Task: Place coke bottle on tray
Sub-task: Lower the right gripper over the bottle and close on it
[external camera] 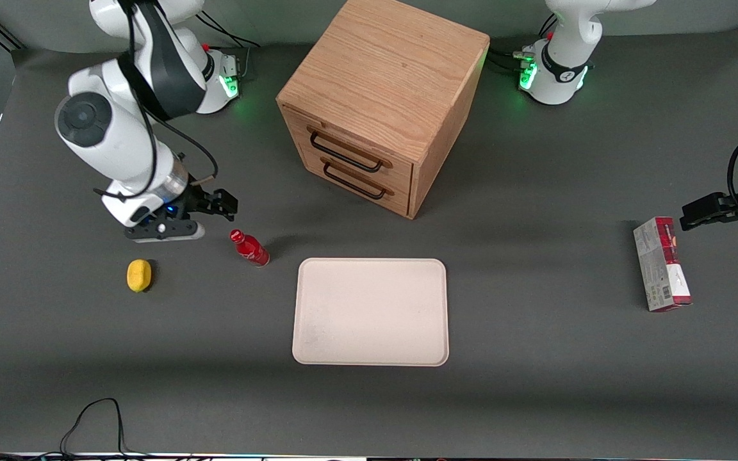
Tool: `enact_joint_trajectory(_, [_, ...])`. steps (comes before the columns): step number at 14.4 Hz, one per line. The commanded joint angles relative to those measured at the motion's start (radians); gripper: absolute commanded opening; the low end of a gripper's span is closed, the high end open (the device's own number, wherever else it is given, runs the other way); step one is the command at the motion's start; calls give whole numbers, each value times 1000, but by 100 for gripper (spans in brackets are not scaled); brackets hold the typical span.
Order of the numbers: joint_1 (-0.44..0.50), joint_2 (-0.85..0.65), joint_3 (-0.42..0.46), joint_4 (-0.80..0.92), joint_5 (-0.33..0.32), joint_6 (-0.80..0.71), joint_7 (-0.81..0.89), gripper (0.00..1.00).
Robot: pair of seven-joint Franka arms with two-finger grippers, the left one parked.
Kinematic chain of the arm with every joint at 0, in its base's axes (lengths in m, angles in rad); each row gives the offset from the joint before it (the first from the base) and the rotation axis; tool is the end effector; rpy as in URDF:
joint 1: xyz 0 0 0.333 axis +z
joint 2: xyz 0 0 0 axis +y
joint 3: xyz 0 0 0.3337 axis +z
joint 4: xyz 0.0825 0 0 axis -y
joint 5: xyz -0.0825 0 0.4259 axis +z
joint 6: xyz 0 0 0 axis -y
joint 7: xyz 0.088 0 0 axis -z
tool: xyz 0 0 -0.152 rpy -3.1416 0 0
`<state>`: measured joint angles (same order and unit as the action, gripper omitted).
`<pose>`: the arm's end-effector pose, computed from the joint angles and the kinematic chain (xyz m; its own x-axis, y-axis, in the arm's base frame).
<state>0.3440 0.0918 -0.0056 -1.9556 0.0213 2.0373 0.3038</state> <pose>0.5799 0.2063 0.3828 0.9996 0.0250 -0.0152 0.0248 -0.9996 -0.0145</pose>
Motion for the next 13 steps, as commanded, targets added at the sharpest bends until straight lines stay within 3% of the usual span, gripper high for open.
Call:
enact_joint_trajectory(1, [10,63,-4,4,17,62,21,100])
enact_joint_trajectory(8, [24,112,-4,-103,9,197,29,100])
enact_joint_trajectory(13, [26,127,-4,-115,8,207,28,100])
